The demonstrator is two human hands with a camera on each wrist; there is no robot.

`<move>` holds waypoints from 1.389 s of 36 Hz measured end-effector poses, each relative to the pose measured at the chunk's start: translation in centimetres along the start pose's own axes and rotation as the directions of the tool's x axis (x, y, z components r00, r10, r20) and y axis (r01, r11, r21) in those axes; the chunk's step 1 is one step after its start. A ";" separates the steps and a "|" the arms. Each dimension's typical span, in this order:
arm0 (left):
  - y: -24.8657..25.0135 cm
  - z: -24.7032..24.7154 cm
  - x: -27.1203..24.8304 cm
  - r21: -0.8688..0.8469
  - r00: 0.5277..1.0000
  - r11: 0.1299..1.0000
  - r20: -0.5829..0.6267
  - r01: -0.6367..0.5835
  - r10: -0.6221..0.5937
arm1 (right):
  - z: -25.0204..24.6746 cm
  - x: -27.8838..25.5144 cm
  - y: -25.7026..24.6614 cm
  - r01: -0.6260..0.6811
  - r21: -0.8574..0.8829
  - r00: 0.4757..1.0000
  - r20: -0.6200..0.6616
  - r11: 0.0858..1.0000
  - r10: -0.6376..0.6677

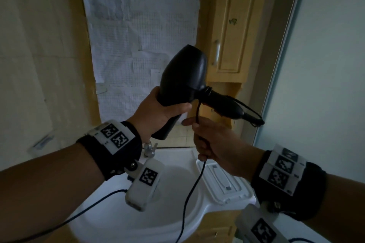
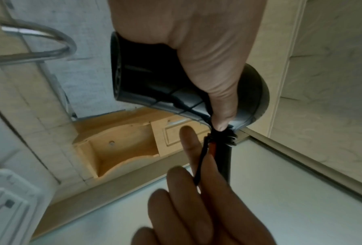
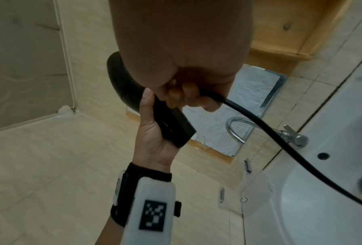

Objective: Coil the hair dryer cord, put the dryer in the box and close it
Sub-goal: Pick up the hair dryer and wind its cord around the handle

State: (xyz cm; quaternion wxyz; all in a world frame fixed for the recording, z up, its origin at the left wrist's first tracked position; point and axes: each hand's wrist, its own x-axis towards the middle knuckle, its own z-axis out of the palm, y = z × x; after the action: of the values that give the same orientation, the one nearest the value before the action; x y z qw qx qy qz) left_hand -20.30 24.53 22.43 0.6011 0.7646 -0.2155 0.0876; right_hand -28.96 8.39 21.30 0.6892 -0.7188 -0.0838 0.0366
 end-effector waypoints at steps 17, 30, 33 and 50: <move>-1.4 -3.7 0.0 0.501 0.994 0.862 -0.028 -0.075 0.103 | -2.2 0.0 -1.4 -0.195 -0.453 0.971 0.038 0.870 0.238; 0.0 -6.3 -0.5 0.592 0.992 0.801 0.129 -0.083 0.008 | -5.6 0.8 -1.6 -0.078 -0.611 0.995 0.003 0.788 0.100; 0.5 -6.3 -0.8 0.593 0.987 0.799 0.163 -0.100 0.003 | -6.0 1.0 -1.7 -0.027 -0.628 0.999 0.017 0.778 0.048; 1.0 -4.7 -1.7 0.086 0.972 0.996 0.229 0.039 -0.058 | -5.6 1.1 -2.2 0.086 -0.296 0.982 0.185 0.951 -0.031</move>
State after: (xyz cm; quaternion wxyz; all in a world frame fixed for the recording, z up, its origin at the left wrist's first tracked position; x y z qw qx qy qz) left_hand -21.64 29.25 23.86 0.5423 0.7984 -0.2616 -0.0083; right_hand -27.12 3.18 23.84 0.5612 -0.8070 -0.1713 0.0668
